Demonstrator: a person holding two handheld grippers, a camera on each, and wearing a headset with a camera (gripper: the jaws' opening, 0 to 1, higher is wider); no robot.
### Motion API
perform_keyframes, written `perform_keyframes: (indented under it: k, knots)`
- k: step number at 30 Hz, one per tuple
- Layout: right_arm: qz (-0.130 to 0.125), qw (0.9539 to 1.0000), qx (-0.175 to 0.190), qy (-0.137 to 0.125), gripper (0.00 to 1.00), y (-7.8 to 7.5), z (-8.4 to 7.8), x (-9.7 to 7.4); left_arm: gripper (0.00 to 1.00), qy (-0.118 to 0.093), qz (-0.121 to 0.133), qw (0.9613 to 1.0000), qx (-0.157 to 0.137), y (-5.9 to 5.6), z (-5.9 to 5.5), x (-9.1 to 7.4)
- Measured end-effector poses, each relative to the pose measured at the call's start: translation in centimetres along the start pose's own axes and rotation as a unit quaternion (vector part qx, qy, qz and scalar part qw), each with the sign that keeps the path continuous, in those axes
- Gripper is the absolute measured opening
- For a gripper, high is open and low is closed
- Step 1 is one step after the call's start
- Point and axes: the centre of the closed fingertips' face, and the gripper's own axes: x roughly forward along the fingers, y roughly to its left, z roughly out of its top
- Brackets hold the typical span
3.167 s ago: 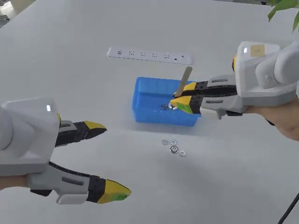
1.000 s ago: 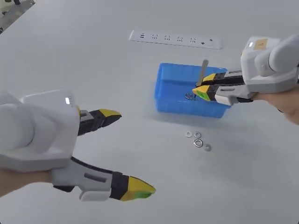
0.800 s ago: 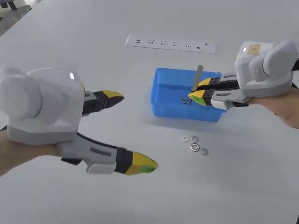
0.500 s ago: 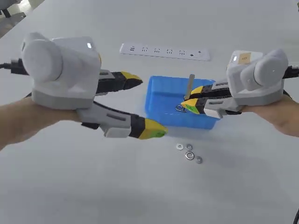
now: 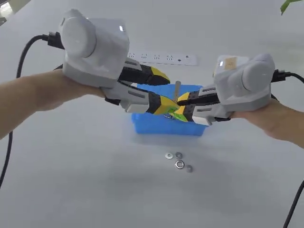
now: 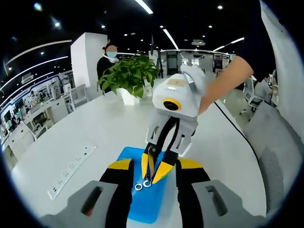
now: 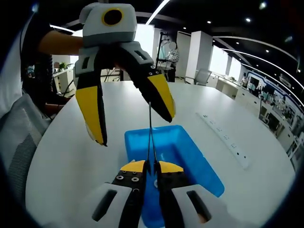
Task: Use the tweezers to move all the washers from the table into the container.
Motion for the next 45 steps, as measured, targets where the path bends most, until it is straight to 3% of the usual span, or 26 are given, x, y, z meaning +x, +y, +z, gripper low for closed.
perform_keyframes:
  k: [8,19,21,22,24,25,29,31,36,45]
  knots:
    - [0.005,0.9999,-0.011,0.003,0.1,0.4,0.1,-0.1,0.3,0.008,-0.01,0.9998,0.017,0.2,0.3,0.4]
    - [0.008,0.9998,-0.018,0.004,0.09,0.5,0.3,-0.1,0.08,0.022,-0.035,0.999,0.019,-0.4,0.5,0.4]
    - [0.009,0.9997,-0.02,0.007,0.09,0.6,0.3,-0.1,0.08,0.029,-0.041,0.9986,0.013,-0.6,0.4,0.4]
    - [0.011,0.9997,-0.022,0.008,0.09,0.7,0.3,-0.1,0.08,0.035,-0.056,0.9977,-0.014,-1.3,0.3,0.3]
    - [0.013,0.9995,-0.028,0.011,0.1,1.0,0.2,-0.1,0.07,0.042,-0.043,0.998,0.02,-1.1,0.5,0.3]
    - [0.013,0.9994,-0.028,0.011,0.1,1.0,0.2,-0.1,0.06,0.045,-0.052,0.9972,0.031,-1.6,0.5,0.3]
    - [0.01,0.9993,-0.033,0.013,0.11,1.0,0.3,-0.1,0.05,0.053,-0.049,0.9963,0.046,-2.2,0.9,0.4]
    - [0.003,0.9989,-0.044,0.014,0.11,1.0,0.5,-0.2,0.05,0.052,-0.043,0.9958,0.062,-1.7,0.9,0.3]
    - [-0.008,0.9985,-0.053,0.01,0.12,0.7,1.3,-0.3,0.05,0.046,-0.038,0.9954,0.076,-1.4,1.6,0.2]
    - [0.002,0.9994,-0.034,0.001,0.19,1.6,2.0,-0.6,0.05,0.043,-0.034,0.9946,0.088,-1.4,2.2,-0.6]
